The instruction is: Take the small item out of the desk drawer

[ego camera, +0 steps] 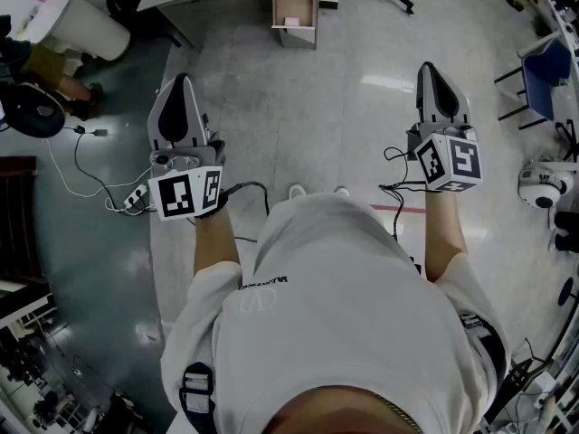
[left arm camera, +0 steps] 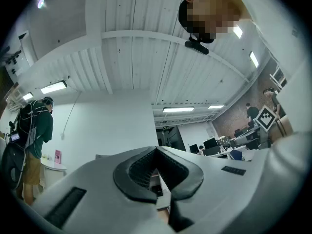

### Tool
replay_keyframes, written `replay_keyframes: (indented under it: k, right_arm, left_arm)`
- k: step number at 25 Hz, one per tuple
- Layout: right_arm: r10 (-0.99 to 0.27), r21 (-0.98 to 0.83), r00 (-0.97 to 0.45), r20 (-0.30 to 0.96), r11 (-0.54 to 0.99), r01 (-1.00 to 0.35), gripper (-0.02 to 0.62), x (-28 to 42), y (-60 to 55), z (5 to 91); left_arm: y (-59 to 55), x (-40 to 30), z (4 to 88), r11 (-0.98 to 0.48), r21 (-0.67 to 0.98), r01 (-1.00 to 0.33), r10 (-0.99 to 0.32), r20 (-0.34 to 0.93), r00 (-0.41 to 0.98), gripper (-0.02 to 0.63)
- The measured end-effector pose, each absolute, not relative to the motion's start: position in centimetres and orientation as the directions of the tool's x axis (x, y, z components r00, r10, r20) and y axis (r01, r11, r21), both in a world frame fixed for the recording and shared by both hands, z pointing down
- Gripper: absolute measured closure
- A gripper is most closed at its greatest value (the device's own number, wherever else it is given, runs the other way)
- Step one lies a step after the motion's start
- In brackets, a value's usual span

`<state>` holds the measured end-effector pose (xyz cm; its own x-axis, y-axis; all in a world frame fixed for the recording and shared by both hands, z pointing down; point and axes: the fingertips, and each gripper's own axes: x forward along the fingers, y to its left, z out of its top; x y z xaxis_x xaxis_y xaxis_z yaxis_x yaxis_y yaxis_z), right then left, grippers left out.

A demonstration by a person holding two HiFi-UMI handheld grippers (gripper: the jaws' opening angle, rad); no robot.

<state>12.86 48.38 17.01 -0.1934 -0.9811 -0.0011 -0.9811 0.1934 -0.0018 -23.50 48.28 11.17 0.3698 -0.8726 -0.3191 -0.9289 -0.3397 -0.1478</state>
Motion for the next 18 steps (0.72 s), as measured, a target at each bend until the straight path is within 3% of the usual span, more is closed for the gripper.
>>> replay_keyframes:
  k: [8,18]
  right_arm:
    - [-0.976,-0.071,-0.218,0.024,0.216,-0.974,0.597,11.3,47.6,17.9]
    - [-0.981,-0.031,-0.189,0.039,0.188,-0.982,0.597,6.1,46.4,19.2]
  left_arm:
    - [48.0,-24.9,11.5,-0.343,-0.135,-0.93,-0.871,-0.324,0.369,0.606]
    - [46.6,-30.9,13.6,-0.359,-0.108,-0.927,-0.873,-0.312,0.374,0.606]
